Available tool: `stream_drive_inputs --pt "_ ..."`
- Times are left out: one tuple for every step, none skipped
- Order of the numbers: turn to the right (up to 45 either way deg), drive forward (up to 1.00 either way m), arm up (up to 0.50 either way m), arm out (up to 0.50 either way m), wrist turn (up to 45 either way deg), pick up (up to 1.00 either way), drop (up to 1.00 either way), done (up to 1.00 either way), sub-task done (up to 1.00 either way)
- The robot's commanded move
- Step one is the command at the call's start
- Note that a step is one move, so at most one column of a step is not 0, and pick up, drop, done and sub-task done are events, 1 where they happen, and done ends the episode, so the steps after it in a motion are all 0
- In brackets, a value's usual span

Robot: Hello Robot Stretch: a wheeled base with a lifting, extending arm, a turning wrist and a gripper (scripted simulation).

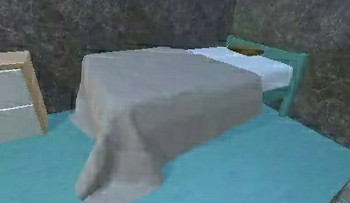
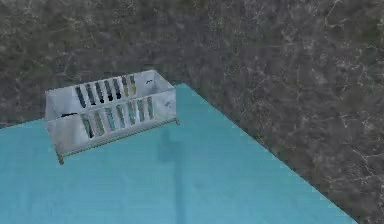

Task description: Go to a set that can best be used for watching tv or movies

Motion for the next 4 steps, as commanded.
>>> stream_drive_inputs --pt "-45.0 0.00 0.00 0.00 0.0 0.00 0.00 0.00 0.00" --pt "-45.0 0.00 0.00 0.00 0.0 0.00 0.00 0.00 0.00" --pt "-45.0 0.00 0.00 0.00 0.0 0.00 0.00 0.00 0.00" --pt "-6.0 0.00 0.00 0.00 0.0 0.00 0.00 0.00 0.00"
